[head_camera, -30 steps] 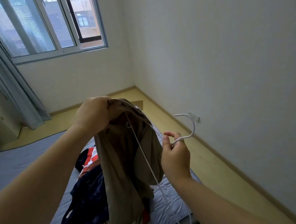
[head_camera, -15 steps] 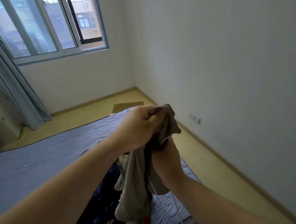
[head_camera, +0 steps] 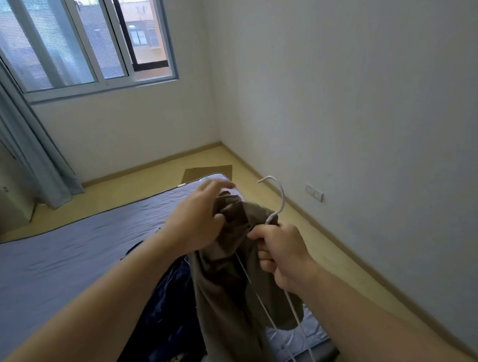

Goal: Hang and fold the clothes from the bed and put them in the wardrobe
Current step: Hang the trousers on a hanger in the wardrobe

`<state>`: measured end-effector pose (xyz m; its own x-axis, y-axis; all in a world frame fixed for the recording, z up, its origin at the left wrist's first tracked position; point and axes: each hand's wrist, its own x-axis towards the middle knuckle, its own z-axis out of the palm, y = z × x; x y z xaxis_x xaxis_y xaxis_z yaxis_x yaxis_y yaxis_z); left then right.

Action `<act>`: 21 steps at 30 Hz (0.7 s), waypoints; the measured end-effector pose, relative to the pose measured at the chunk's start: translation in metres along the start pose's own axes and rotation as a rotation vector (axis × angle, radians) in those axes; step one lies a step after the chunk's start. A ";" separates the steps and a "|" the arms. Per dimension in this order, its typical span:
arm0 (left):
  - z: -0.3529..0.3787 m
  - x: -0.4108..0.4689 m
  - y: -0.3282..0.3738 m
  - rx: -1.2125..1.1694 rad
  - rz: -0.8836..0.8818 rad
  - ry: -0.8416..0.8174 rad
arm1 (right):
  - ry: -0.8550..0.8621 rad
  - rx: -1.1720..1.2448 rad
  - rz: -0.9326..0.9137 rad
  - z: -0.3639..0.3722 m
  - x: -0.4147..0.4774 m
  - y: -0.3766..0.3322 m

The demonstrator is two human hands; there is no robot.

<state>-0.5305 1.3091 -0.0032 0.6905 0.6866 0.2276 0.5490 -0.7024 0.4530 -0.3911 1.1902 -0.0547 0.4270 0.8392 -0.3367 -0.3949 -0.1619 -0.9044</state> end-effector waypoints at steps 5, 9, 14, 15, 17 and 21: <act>0.034 0.000 0.014 -0.201 0.216 -0.216 | -0.052 0.150 0.050 -0.003 -0.006 -0.018; 0.050 0.018 0.020 0.063 0.323 -0.142 | -0.091 0.257 0.061 -0.015 -0.012 -0.026; 0.064 0.036 0.033 0.249 0.406 -0.014 | -0.025 0.308 0.062 -0.034 -0.016 -0.026; 0.067 0.039 0.035 0.233 0.432 -0.005 | -0.006 0.286 0.055 -0.037 -0.016 -0.025; 0.070 0.046 0.038 0.183 0.484 -0.031 | 0.038 0.208 0.043 -0.046 -0.016 -0.024; 0.075 0.058 0.045 0.135 0.592 -0.088 | 0.088 -0.193 -0.006 -0.073 -0.019 -0.024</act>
<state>-0.4300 1.3032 -0.0346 0.9296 0.1582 0.3328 0.1110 -0.9814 0.1565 -0.3310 1.1399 -0.0460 0.5019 0.7930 -0.3452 -0.2326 -0.2606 -0.9370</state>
